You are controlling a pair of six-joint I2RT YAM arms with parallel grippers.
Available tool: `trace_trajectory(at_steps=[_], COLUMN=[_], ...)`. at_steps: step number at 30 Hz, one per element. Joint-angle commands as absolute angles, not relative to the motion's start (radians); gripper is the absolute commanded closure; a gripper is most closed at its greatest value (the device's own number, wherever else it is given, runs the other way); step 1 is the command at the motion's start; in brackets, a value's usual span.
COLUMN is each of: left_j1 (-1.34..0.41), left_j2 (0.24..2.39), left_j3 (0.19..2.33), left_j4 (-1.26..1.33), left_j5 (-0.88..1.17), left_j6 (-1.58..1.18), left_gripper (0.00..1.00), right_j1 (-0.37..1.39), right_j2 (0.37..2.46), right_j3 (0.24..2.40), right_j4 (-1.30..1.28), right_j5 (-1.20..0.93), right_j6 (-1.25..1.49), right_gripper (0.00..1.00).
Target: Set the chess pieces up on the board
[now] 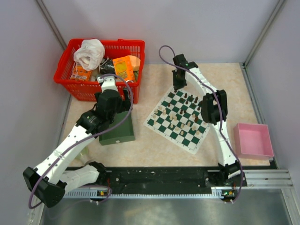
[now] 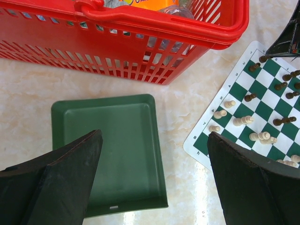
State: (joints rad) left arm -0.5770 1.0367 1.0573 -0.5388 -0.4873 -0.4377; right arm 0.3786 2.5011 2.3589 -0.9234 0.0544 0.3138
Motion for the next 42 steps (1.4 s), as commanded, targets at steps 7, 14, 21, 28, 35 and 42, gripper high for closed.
trace_trajectory(at_steps=[7,14,21,28,35,42], left_j1=[-0.569,-0.565,-0.565,-0.563,-0.564,-0.561], left_j2=[1.037,1.038,1.013,0.994,0.988,0.986], left_j3=[1.051,1.049,1.048,1.037,1.031,1.038], left_j4=[-0.495,-0.495,-0.502,-0.517,-0.538,-0.549], left_j5=[-0.485,-0.477,-0.462,-0.436,-0.423,-0.43], left_j6=[-0.425,-0.428,-0.443,-0.489,-0.522,-0.518], left_gripper=[0.01,0.01,0.01,0.01,0.01,0.01], right_j1=[0.377,0.376,0.377,0.396,0.449,0.451], right_j2=[2.525,2.505,2.39,2.205,2.043,1.818], right_j3=[2.402,2.428,2.459,2.226,1.907,1.586], right_j4=[-0.911,-0.913,-0.922,-0.917,-0.844,-0.75], right_j5=[0.023,0.017,0.028,0.031,0.05,0.133], right_j6=[0.307,0.302,0.288,0.276,0.301,0.354], right_gripper=[0.82,0.65,0.55,0.55,0.55,0.55])
